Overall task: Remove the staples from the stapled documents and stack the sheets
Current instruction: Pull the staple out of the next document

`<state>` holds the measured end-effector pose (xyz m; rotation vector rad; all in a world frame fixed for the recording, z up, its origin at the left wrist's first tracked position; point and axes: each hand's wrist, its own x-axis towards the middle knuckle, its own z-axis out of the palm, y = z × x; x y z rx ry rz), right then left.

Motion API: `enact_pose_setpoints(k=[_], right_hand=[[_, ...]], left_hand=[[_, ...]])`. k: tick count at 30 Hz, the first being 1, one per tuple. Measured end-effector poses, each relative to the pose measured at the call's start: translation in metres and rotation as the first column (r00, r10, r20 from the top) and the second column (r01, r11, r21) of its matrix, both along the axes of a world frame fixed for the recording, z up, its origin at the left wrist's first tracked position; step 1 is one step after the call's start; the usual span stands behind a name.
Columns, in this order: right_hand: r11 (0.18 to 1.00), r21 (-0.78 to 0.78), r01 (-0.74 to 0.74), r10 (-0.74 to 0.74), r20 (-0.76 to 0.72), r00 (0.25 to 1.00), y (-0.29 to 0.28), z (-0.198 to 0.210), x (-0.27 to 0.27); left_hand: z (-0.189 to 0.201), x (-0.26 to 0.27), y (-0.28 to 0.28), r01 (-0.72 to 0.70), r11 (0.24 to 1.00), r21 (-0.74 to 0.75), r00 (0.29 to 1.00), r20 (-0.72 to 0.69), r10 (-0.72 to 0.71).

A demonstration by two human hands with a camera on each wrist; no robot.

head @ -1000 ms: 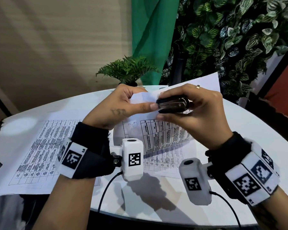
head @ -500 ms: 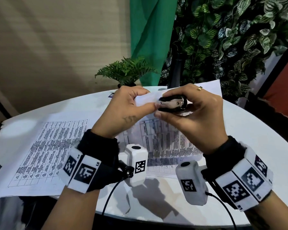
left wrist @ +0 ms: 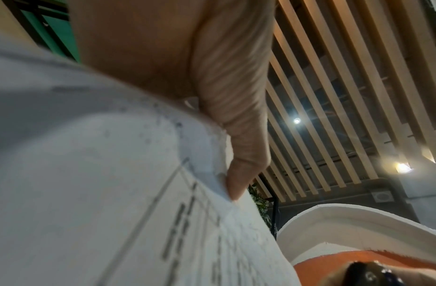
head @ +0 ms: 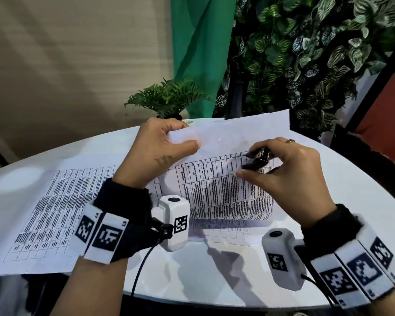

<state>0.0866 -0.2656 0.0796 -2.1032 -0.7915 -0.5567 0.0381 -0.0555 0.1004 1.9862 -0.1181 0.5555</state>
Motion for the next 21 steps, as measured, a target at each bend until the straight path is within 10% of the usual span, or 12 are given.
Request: enact_pose_setpoints(k=[17,21], right_hand=[[0.967,-0.18,-0.179,0.177,-0.025,0.984,0.006,0.04,0.023],[0.976,-0.138,-0.171,0.169,-0.027,0.985,0.009,0.039,0.018]], left_hand=[[0.007,0.004,-0.001,-0.088,0.977,0.195,0.996,-0.006,0.09],[0.016,0.009,-0.011,-0.315,0.758,0.572,0.944,0.101,0.316]])
